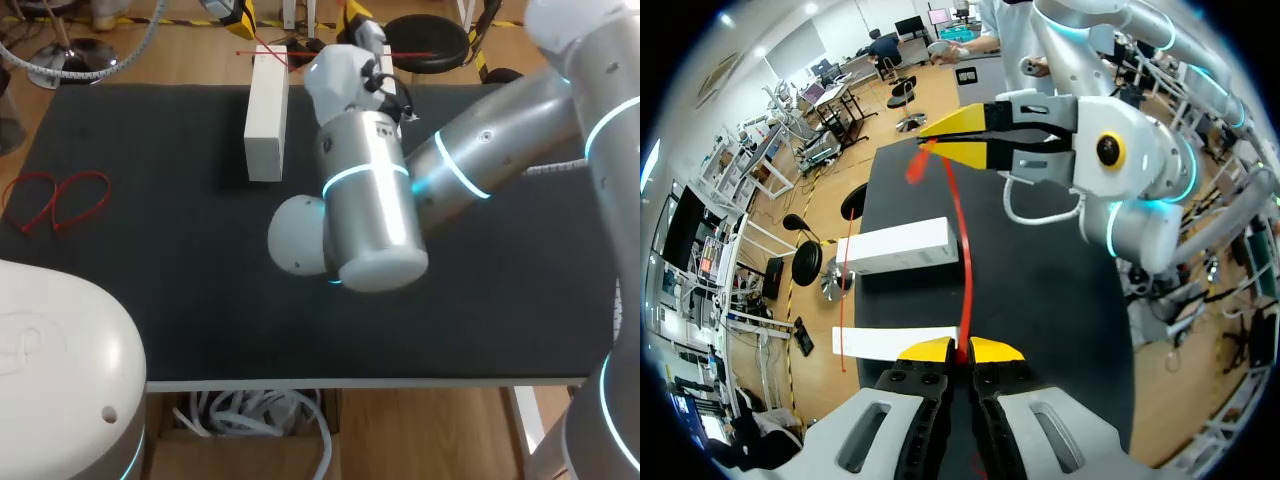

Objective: Grab the tape and strap the tape.

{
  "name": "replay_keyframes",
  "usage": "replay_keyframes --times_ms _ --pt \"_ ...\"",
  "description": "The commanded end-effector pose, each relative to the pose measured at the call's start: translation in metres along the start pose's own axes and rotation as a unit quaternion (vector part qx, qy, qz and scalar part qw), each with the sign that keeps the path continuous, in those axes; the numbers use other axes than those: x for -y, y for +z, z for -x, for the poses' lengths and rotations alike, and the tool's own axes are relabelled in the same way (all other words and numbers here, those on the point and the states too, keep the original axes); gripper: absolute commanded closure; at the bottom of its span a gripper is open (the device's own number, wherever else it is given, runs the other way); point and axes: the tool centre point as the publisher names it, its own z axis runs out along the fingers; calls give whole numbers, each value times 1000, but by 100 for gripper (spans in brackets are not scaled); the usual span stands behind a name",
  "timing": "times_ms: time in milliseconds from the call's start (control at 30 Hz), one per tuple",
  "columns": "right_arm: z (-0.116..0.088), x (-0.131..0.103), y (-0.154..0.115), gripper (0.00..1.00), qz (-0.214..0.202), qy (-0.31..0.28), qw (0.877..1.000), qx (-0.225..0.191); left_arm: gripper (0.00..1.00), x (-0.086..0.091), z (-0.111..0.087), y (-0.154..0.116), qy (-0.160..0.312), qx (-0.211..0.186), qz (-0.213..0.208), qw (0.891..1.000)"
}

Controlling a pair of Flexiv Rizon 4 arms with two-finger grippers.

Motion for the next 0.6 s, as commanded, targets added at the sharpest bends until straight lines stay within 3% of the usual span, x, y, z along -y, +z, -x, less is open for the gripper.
replay_keyframes --times_ms 33,600 --pt "-1 -1 -4 100 24 -63 998 9 100 1 1 -1 -1 -2 2 1000" --pt "-5 -10 -10 100 16 -199 980 -11 100 1 1 -1 -1 -2 2 1000"
